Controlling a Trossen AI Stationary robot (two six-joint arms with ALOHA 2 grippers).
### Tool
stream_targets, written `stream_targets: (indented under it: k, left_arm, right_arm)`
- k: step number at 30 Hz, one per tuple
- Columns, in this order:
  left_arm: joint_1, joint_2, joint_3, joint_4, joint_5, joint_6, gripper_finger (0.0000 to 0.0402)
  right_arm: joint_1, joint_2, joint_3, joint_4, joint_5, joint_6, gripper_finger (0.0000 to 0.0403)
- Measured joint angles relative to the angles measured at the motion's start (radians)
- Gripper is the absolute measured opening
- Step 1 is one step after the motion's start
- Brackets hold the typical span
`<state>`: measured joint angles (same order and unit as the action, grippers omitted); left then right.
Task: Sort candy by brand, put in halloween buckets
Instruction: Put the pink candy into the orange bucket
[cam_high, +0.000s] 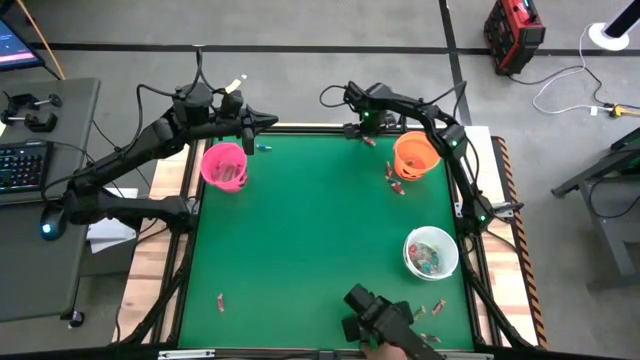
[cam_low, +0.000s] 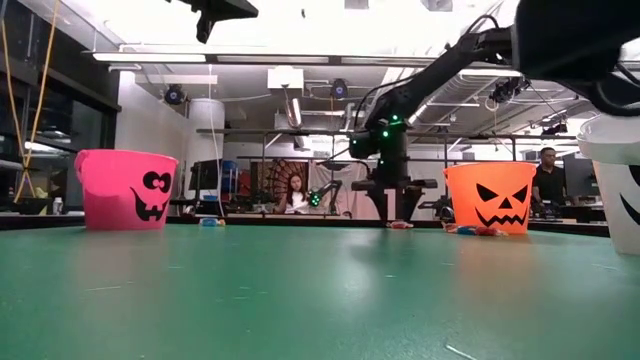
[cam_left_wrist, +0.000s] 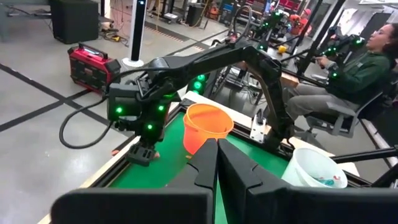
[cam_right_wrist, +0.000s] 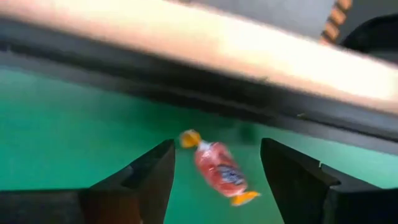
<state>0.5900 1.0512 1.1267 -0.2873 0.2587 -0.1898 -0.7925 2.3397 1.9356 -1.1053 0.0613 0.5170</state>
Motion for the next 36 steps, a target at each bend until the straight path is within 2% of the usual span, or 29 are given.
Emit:
stream_targets:
  k: [4,10,13,17,18,22,25,36]
  left_arm:
    - [0.0,0.003,0.001,0.0,-0.001,0.0,0.0]
    - [0.0,0.021,0.001,-0.001,-0.006,0.0,0.0]
    - [0.0,0.031,0.001,0.001,-0.006,-0.004,0.0]
    - [0.0,0.032,0.001,0.002,-0.008,-0.018,0.0]
    - [0.0,0.029,0.001,0.002,-0.008,-0.018,0.0]
    - [0.006,0.029,0.001,0.002,-0.008,-0.018,0.0]
    - [0.015,0.028,0.001,0.003,-0.008,-0.018,0.0]
    - [0.076,0.028,0.001,0.005,-0.009,-0.018,0.0]
  right_arm:
    - [0.01,0.015,0.001,-0.023,-0.043,-0.053,0.0227]
    - [0.034,0.017,0.002,-0.021,0.036,-0.163,0.0214]
    - [0.034,0.018,0.002,-0.03,0.032,-0.208,0.0164]
    - [0.038,0.019,0.002,-0.044,0.033,-0.255,0.0041]
    - [0.036,0.019,0.002,-0.059,0.034,-0.269,0.0024]
    - [0.036,0.01,0.0,-0.077,0.042,-0.298,0.0028]
    - [0.041,-0.022,-0.005,-0.086,0.043,-0.311,0.001]
    - [0.089,-0.355,-0.001,-0.096,-0.009,-0.346,0.0]
